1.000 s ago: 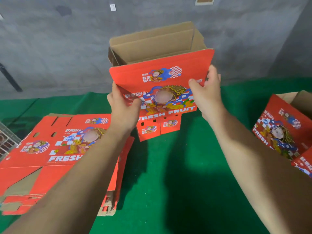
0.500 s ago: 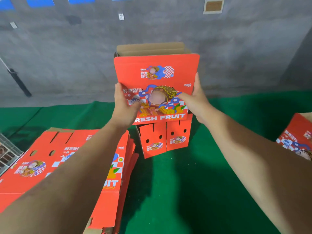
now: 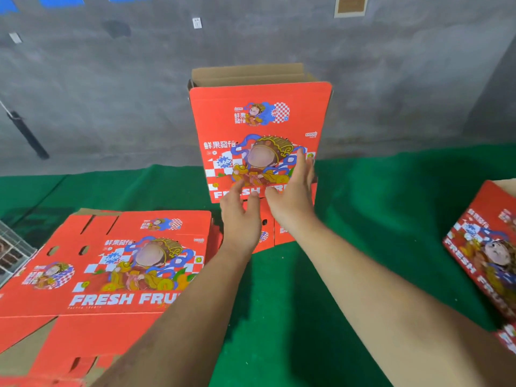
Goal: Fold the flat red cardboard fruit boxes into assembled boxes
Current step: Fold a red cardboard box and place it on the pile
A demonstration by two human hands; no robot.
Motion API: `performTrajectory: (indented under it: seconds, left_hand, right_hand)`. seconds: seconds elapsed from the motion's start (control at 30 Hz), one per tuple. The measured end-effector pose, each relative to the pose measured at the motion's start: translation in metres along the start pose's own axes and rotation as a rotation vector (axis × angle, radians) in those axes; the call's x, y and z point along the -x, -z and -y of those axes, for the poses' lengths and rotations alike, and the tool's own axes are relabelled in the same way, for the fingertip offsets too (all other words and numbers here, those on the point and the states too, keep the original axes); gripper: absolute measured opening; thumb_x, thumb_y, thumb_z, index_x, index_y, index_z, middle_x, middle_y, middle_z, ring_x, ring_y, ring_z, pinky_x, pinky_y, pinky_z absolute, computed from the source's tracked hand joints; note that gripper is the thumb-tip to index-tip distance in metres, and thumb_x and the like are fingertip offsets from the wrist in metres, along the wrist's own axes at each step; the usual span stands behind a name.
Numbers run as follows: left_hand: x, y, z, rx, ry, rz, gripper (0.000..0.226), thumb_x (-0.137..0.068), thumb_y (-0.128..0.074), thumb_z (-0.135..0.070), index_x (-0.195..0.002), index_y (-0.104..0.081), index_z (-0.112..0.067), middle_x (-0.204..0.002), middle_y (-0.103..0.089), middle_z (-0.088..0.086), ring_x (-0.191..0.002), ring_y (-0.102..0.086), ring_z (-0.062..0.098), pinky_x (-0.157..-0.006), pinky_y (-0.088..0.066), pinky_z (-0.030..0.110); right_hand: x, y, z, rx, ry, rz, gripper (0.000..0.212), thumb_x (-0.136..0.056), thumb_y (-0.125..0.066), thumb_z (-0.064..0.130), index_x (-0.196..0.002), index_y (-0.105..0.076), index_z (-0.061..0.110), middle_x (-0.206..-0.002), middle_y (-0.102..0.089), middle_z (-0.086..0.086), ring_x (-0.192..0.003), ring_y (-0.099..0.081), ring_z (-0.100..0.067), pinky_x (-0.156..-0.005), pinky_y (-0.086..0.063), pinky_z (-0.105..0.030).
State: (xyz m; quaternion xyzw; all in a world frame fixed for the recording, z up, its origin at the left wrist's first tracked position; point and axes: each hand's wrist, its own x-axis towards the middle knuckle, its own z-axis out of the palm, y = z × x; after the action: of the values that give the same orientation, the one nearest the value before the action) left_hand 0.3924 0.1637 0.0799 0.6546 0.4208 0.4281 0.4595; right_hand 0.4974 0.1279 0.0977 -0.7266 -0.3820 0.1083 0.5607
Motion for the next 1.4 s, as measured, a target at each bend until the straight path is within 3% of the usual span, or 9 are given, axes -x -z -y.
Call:
performTrajectory:
  seconds: [0.07, 0.2, 0.37, 0.57, 0.67, 0.8, 0.97, 1.17, 1.4]
  left_hand:
    - [0.011, 0.005, 0.002, 0.055, -0.016, 0.052, 0.038, -0.108, -0.05, -0.021, -0.146, -0.052, -0.019, -0.145, -0.052, 0.007, -0.121, -0.057, 0.006, -0.1, -0.049, 0.017]
    - [0.041, 0.029, 0.015, 0.047, 0.009, 0.094, 0.032, -0.106, -0.046, -0.01, -0.133, -0.06, -0.021, -0.133, -0.064, -0.005, -0.128, -0.058, 0.012, -0.115, -0.044, 0.04]
    - [0.087, 0.087, 0.048, -0.051, -0.028, 0.087, 0.039, -0.094, -0.05, 0.001, -0.119, -0.067, -0.022, -0.111, -0.068, -0.026, -0.107, -0.061, -0.015, -0.099, -0.047, 0.013]
    - [0.123, 0.195, 0.119, -0.777, 0.208, -0.055, 0.041, -0.098, -0.059, -0.034, -0.139, -0.062, -0.03, -0.15, -0.054, 0.007, -0.139, -0.048, 0.034, -0.115, -0.037, 0.048]
    - [0.145, 0.219, 0.141, -1.059, 0.263, 0.244, 0.064, -0.099, -0.046, -0.055, -0.159, -0.026, -0.048, -0.175, -0.003, -0.004, -0.16, -0.003, 0.032, -0.128, -0.006, 0.055]
    - [0.168, 0.206, 0.137, -1.079, 0.21, 0.414, 0.076, -0.089, -0.033, -0.065, -0.16, -0.011, -0.049, -0.174, 0.009, -0.008, -0.158, 0.005, 0.031, -0.124, -0.009, 0.057]
    - [0.179, 0.232, 0.127, -1.023, 0.039, 0.433, 0.079, -0.091, -0.041, -0.071, -0.162, -0.024, -0.042, -0.172, -0.013, -0.014, -0.151, -0.017, 0.028, -0.119, -0.021, 0.049]
    - [0.181, 0.297, 0.133, -0.95, 0.463, -0.037, 0.085, -0.086, -0.054, -0.076, -0.157, -0.029, -0.037, -0.172, -0.01, 0.012, -0.156, -0.008, 0.04, -0.126, -0.008, 0.054]
    - [0.184, 0.315, 0.114, -0.838, 0.372, 0.038, 0.072, -0.088, -0.053, -0.067, -0.15, -0.043, -0.031, -0.15, -0.053, 0.005, -0.139, -0.041, 0.041, -0.112, -0.029, 0.05]
  right_hand:
    - [0.014, -0.001, -0.001, 0.037, 0.016, 0.052, 0.087, -0.094, -0.062, 0.013, -0.165, -0.014, 0.027, -0.174, 0.004, 0.002, -0.159, 0.0, -0.012, -0.12, -0.014, -0.026]
    - [0.056, -0.014, -0.003, 0.113, 0.066, 0.204, 0.075, -0.095, -0.051, 0.006, -0.161, -0.027, 0.032, -0.174, -0.004, 0.008, -0.155, -0.012, -0.009, -0.11, -0.026, -0.025]
    - [0.121, -0.044, -0.007, 0.236, 0.077, 0.445, 0.072, -0.095, -0.048, 0.002, -0.161, -0.031, 0.026, -0.174, -0.01, 0.001, -0.159, -0.015, -0.016, -0.123, -0.023, -0.032]
    - [0.205, -0.094, -0.001, -0.012, -0.274, 0.706, 0.056, -0.093, -0.058, 0.008, -0.141, -0.047, 0.035, -0.132, -0.062, 0.006, -0.093, -0.062, -0.004, -0.072, -0.045, -0.013]
    - [0.228, -0.113, -0.004, -0.152, -0.584, 0.683, 0.04, -0.094, -0.063, 0.018, -0.124, -0.044, 0.035, -0.11, -0.067, 0.009, -0.091, -0.063, -0.005, -0.07, -0.048, -0.022]
    - [0.244, -0.116, -0.017, -0.149, -0.726, 0.491, 0.034, -0.095, -0.065, 0.025, -0.126, -0.052, 0.026, -0.115, -0.069, -0.002, -0.102, -0.067, -0.023, -0.082, -0.054, -0.036]
    - [0.247, -0.086, -0.042, -0.223, -0.85, 0.309, 0.015, -0.105, -0.054, 0.015, -0.115, -0.064, 0.02, -0.106, -0.072, -0.008, -0.098, -0.071, -0.03, -0.09, -0.061, -0.05]
    - [0.259, -0.033, -0.056, -0.245, -0.889, 0.249, 0.024, -0.107, -0.05, 0.011, -0.115, -0.068, 0.025, -0.108, -0.074, -0.007, -0.093, -0.072, -0.028, -0.066, -0.059, -0.038]
    - [0.275, 0.038, -0.051, -0.345, -0.861, 0.297, 0.031, -0.106, -0.052, 0.005, -0.125, -0.07, 0.023, -0.112, -0.079, -0.007, -0.1, -0.076, -0.026, -0.067, -0.062, -0.037]
